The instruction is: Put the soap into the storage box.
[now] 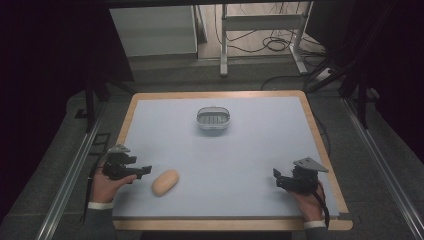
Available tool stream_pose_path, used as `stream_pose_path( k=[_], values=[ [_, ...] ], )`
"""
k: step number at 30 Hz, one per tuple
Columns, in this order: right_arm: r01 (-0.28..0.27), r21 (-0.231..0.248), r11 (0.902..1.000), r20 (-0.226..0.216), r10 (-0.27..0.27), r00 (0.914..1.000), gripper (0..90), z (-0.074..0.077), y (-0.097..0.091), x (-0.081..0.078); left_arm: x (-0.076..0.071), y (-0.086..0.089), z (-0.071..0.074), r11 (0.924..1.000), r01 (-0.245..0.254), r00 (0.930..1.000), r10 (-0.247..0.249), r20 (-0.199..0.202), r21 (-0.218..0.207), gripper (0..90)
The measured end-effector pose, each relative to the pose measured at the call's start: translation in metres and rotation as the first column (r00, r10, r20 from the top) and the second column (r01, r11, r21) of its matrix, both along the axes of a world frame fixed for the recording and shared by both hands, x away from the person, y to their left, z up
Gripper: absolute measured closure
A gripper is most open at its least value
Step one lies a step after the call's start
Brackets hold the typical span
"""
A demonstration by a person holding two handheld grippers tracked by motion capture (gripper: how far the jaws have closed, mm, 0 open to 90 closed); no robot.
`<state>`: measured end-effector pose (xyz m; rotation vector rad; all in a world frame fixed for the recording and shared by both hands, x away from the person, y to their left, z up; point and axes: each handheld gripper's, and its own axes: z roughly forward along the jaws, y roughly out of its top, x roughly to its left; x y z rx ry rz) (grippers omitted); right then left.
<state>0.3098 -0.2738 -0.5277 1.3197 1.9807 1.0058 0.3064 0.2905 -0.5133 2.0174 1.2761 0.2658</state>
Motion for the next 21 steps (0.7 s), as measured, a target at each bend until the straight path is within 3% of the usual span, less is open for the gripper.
stream_pose_path(
  k=[5, 11, 12, 21],
  values=[
    [-0.021, -0.023, 0.9995, 0.016, 0.021, 0.9996, 10.6, -0.0002, 0.0028, -0.0018, -0.0012, -0.0016, 0.0005, 1.0000, 0.006, 1.0000, -0.006, 0.003, -0.001, 18.4],
    [-0.015, 0.009, 0.9999, 0.006, 0.015, 0.9999, 11.0, -0.0001, -0.0005, -0.0008, -0.0074, -0.0012, 0.0004, 0.9999, 0.002, 0.9999, -0.002, 0.015, 0.013, 18.7],
    [-0.015, 0.009, 0.9998, 0.005, 0.015, 0.9999, 11.0, 0.0000, -0.0006, -0.0007, -0.0094, -0.0008, 0.0012, 1.0000, -0.001, 0.9994, 0.001, 0.035, 0.008, 19.0],
    [-0.012, 0.025, 0.9996, -0.001, 0.012, 0.9999, 10.9, -0.0002, -0.0019, 0.0000, -0.0074, 0.0004, 0.0005, 1.0000, -0.004, 0.9997, 0.004, 0.023, 0.009, 18.7]
  ],
)
